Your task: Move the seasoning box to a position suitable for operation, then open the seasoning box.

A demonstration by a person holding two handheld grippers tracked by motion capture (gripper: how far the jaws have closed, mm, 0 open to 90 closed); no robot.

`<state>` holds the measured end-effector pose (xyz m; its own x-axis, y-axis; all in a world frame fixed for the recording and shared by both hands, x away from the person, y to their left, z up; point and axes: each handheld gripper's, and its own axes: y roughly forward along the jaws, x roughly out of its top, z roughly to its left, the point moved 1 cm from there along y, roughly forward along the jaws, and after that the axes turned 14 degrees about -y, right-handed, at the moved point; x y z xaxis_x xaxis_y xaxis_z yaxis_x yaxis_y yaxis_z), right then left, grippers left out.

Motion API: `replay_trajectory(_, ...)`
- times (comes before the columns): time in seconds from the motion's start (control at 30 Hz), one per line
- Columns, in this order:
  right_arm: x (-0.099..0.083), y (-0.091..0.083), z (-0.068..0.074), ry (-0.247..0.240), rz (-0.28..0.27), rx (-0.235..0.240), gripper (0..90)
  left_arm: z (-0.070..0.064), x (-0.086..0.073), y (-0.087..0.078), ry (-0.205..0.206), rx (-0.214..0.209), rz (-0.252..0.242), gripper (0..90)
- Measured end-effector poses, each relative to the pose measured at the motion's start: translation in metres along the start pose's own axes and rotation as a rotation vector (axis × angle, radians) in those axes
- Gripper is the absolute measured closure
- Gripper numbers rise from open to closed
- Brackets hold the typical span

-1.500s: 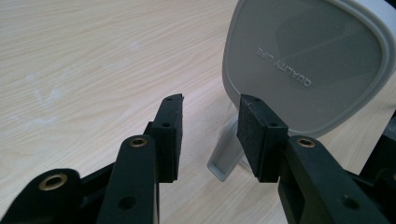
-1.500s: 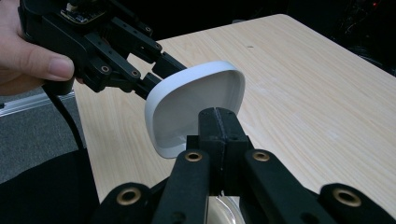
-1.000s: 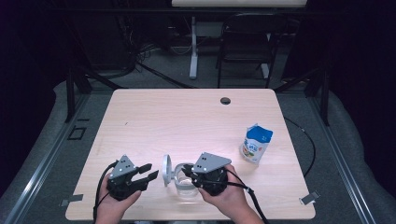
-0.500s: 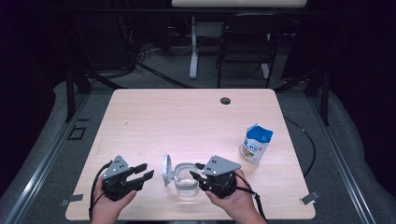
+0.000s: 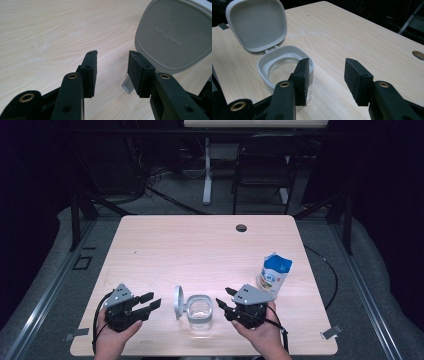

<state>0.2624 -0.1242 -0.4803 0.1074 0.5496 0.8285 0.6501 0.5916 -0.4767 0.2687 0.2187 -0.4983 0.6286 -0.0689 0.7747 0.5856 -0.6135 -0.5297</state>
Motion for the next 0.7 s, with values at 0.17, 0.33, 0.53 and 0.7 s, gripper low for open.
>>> replay_trajectory(0.17,-0.012,-0.005,-0.003,0.039,0.002,0.014,56.6,0.0,0.003,-0.003,-0.01,0.004,-0.03,55.7)
replay_trajectory(0.33,-0.022,-0.011,-0.008,0.047,0.007,-0.01,56.5,0.003,0.003,-0.001,-0.023,0.006,-0.025,55.6)
replay_trajectory(0.53,-0.038,-0.017,-0.017,0.078,0.022,-0.053,55.1,0.003,0.002,-0.001,-0.028,0.008,-0.024,54.8)
replay_trajectory(0.7,-0.047,-0.021,-0.024,0.069,0.038,-0.087,55.1,0.004,0.0,0.0,-0.028,0.014,-0.014,54.6)
